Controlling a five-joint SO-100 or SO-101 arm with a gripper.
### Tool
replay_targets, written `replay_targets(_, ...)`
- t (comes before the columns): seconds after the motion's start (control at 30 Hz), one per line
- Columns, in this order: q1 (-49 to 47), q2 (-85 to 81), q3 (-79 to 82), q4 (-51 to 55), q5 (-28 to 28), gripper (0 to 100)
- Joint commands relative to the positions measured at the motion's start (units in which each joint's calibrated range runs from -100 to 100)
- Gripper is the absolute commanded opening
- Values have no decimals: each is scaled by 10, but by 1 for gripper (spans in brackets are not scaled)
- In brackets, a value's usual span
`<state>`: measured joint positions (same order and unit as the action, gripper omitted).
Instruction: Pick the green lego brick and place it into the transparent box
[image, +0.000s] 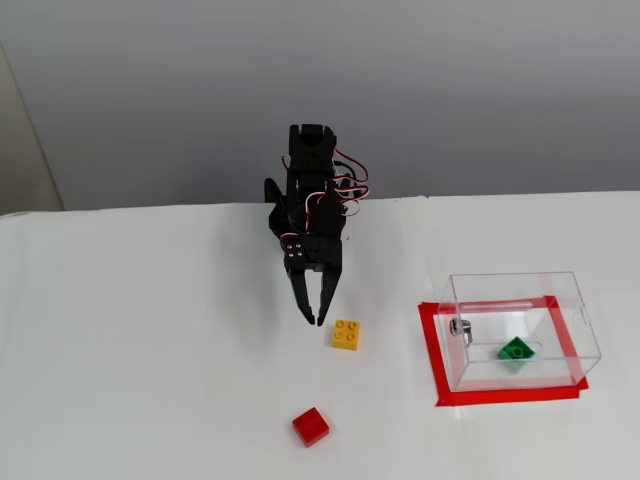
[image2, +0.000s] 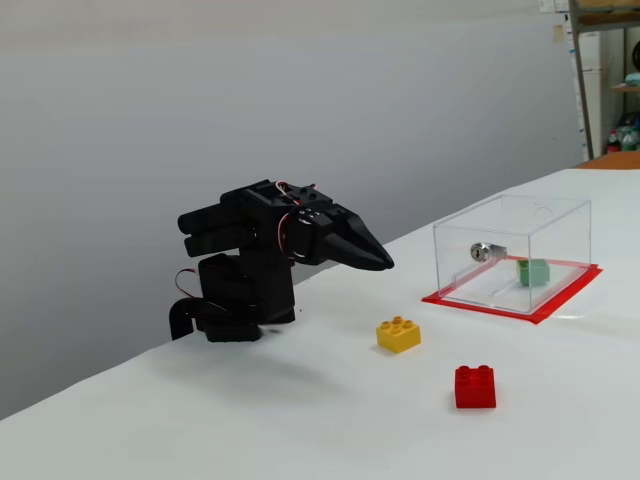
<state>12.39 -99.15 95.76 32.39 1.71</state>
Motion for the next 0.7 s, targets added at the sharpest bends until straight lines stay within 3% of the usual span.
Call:
replay_targets(0.0,-1,-6,25,1,0,2)
replay_targets(0.23,-41,-7,34,42,2,2)
replay_targets(0.67,-39,-7,15,261,-4,2)
